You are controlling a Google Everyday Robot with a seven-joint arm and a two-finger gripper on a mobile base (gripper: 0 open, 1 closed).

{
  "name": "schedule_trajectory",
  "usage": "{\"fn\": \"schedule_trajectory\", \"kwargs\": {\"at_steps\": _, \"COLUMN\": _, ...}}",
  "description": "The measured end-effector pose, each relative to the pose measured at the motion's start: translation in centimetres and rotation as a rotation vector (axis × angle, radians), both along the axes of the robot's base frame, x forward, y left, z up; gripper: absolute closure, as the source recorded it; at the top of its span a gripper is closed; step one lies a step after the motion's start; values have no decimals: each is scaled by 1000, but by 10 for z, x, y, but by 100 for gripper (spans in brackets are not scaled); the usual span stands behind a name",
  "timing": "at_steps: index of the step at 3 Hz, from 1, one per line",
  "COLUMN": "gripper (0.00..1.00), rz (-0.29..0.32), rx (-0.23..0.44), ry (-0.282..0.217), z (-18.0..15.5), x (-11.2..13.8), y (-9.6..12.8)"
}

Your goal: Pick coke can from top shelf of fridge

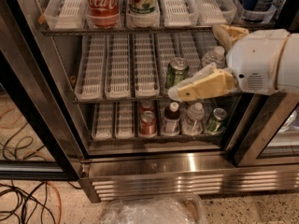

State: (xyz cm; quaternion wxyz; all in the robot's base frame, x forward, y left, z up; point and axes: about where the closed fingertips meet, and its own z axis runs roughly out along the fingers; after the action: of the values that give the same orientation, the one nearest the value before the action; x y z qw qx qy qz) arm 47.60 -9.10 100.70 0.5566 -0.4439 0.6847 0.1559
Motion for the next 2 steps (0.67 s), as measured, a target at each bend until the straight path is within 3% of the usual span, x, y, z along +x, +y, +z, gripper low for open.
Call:
{"fn": "schedule_trajectory", "kwargs": {"at_steps": 1, "gripper": 0, "rz": -9, "rx": 113, "ry": -12, "z": 0, "x": 8, "y": 23}}
{"fn": "schedule_trajectory", "kwargs": {"at_steps": 2, "gripper": 0, "rz": -67, "rx": 229, "ry": -31, "z": -17, "x": 21, "y": 30}}
